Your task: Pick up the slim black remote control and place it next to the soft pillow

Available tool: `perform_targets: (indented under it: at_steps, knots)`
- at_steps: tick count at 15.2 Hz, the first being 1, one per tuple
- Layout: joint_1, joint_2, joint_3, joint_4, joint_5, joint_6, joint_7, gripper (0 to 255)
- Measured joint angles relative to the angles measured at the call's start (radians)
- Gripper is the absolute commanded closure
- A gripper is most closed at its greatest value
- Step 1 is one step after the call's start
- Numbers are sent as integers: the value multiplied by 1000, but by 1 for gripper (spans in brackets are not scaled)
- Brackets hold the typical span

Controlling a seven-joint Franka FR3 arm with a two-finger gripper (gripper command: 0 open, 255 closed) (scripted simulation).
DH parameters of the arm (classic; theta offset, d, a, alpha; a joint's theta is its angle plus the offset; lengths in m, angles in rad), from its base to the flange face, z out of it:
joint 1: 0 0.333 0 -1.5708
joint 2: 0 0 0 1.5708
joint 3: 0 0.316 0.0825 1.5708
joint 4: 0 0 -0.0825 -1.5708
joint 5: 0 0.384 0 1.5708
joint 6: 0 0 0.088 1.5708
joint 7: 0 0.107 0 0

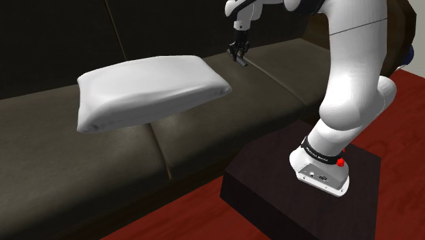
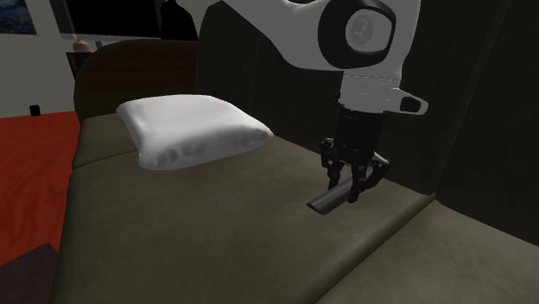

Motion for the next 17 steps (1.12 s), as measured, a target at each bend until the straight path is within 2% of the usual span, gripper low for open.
perform_targets:
  at_steps: [17]
  knots:
    - [1, -73, -12, 111, -22, -184, 16, 255]
